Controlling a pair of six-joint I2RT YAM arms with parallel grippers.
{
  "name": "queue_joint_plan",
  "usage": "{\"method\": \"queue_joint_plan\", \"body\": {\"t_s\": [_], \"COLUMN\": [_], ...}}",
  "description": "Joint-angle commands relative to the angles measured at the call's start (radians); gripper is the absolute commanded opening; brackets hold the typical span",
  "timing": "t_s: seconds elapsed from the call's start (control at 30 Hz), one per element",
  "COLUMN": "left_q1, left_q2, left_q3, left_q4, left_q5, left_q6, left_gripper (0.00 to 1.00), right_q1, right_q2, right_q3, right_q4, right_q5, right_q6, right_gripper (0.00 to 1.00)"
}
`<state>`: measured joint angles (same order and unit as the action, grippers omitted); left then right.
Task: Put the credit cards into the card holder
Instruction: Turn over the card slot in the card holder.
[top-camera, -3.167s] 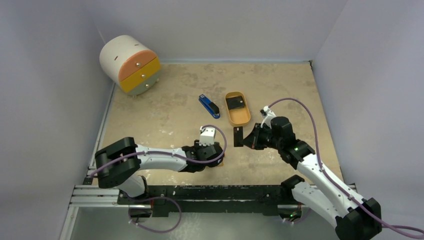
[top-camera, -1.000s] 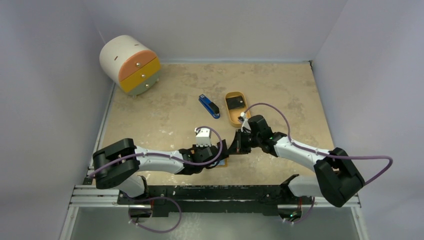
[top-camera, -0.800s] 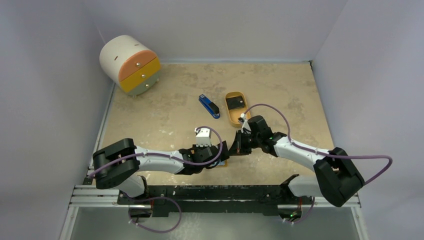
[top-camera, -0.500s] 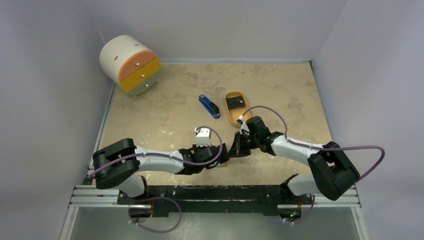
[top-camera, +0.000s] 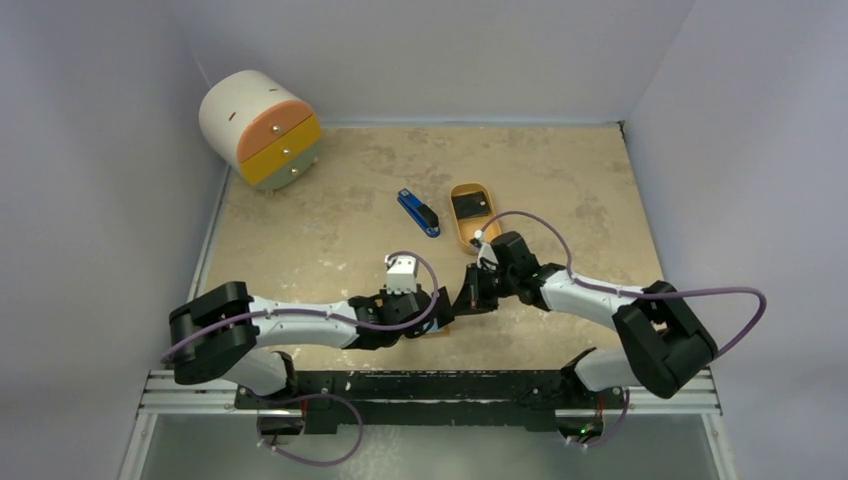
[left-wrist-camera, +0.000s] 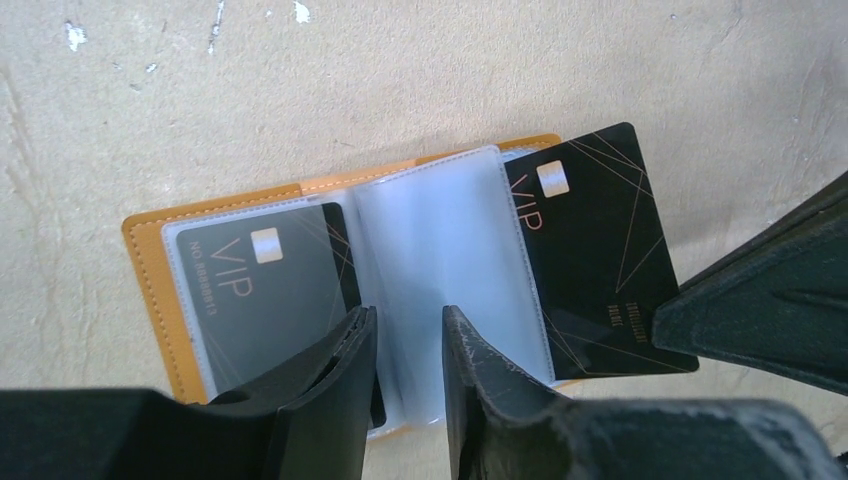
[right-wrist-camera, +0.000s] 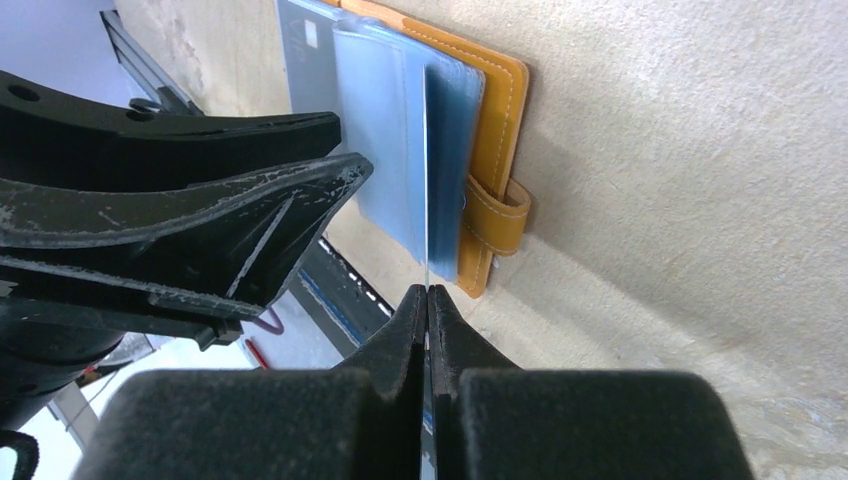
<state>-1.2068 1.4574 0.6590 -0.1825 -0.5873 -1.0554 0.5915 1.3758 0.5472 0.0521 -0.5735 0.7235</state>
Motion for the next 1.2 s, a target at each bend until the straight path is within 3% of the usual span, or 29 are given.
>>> {"method": "queue_joint_plan", "body": {"t_s": [0.0,0.4,0.63,0.87,1.03,1.17], "left_q1": [-0.005,-0.005,-0.004,0.001,0.001,0.001], "left_q2": [-0.066,-0.187,-0.312,-0.335,-0.349,-0.341], "left_q3": [0.033,0.013,-0.079,-0.118,-0.133,-0.132], "left_q4": [-0.048,-0.125,-0.029,-0.015,-0.04,-0.091], "left_q5": [-0.003,-0.067,-0.025,-0.013,-0.039,-0.074], "left_q6": [-0.003,-0.04,-0.053,-0.069,-0.092,-0.113], "left_gripper": [0.32,0.36,0.43,0.44,0.4,0.29], "right_q1": [0.018,0.07,0.13,0.157,0.164,0.165], "right_q2": [0.007,0.001,0.052,0.103,0.118,0.111], "right_q3": [0.009,0.054,0.092,0.108,0.114,0.111], "right_q4": [0.062,0.078,0.109,0.134,0.136,0.118], "right_q5": [-0.052,-0.056,-0.041,-0.028,-0.013,0.02], "right_q6": [0.015,0.033,0.05,0.064,0.07,0.067], "right_gripper": [0.0,0.0,0.0,0.0,0.0,0.0]}}
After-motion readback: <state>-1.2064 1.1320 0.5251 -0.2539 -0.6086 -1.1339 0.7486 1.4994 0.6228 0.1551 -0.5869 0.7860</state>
